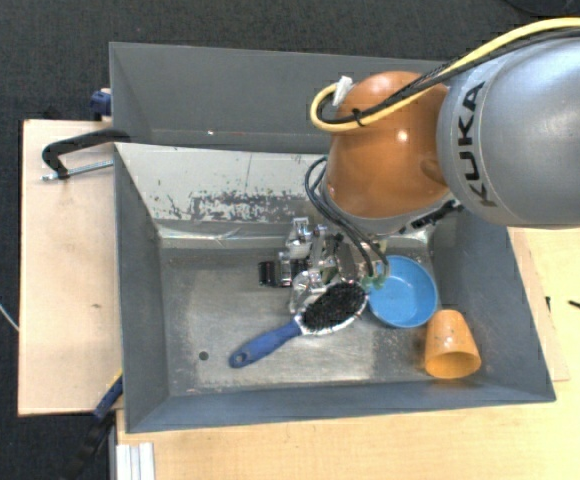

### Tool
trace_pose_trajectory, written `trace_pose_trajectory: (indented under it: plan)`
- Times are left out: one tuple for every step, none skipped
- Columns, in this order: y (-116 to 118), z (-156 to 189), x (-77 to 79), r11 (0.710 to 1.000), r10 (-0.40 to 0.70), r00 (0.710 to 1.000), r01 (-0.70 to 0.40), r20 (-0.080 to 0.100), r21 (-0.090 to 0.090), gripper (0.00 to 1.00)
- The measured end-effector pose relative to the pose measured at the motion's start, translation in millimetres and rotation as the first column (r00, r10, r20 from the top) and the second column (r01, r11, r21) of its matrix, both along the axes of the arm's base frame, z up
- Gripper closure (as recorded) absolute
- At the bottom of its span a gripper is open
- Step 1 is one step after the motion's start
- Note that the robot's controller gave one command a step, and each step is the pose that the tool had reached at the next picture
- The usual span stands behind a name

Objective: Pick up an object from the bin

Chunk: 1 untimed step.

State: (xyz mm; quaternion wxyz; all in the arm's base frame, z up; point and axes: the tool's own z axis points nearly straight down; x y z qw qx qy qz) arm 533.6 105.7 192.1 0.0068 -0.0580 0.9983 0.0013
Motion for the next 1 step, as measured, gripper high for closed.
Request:
trace_pose_trajectory:
  plan:
    - [26.2, 56.5, 8.9, 0.806, 0.592, 0.806, -0.592, -0.004, -0.005, 1.0]
